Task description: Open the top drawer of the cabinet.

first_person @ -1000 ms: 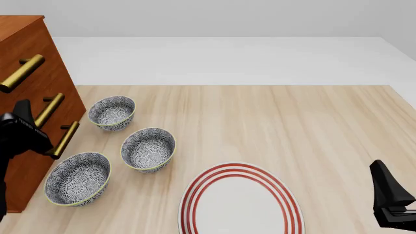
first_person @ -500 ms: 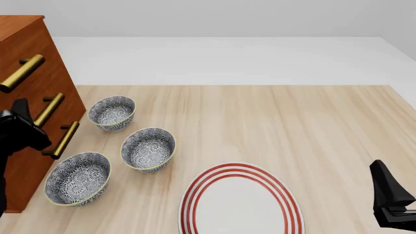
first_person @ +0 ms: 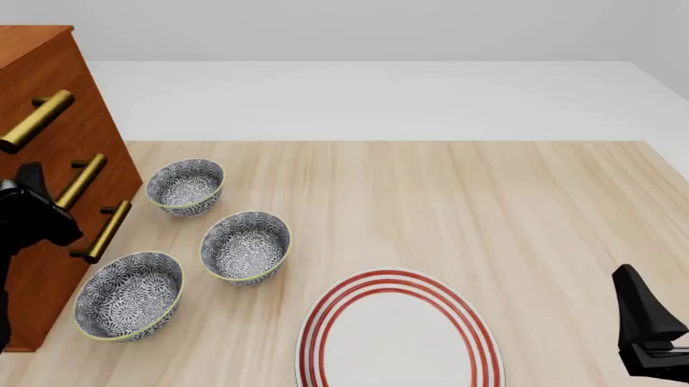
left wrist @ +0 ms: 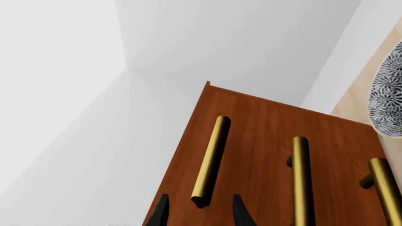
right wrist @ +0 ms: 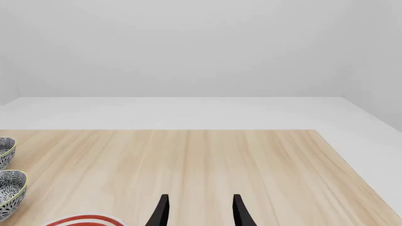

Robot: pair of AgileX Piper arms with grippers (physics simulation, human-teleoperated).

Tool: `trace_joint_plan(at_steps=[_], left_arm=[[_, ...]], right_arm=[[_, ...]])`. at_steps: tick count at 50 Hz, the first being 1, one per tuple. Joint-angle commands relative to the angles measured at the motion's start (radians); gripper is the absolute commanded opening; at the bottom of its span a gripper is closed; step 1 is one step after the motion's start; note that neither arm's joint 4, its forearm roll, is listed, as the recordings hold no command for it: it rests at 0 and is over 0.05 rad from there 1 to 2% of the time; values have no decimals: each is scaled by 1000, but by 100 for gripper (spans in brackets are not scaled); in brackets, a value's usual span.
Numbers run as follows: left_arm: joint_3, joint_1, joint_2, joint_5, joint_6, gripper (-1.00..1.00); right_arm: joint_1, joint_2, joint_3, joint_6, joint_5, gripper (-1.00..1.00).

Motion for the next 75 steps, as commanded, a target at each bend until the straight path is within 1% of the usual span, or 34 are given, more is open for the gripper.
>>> trace_joint_plan(at_steps=[1, 35, 38, 39, 42, 75], left_arm=[[-8, 9, 8, 0, -3, 100], [-29, 25, 29, 0, -6, 100], [-30, 15, 11, 0, 6, 100], [-31, 15, 7, 0, 8, -100], [-25, 8, 9, 0, 23, -100], [-19, -23, 9, 0, 64, -100]], right_arm=[[0, 0, 0, 0, 0, 100], [0, 0, 0, 0, 0, 100], [0, 0, 0, 0, 0, 100], [0, 0, 0, 0, 0, 100], [0, 0, 0, 0, 0, 100], [0, 0, 0, 0, 0, 100]])
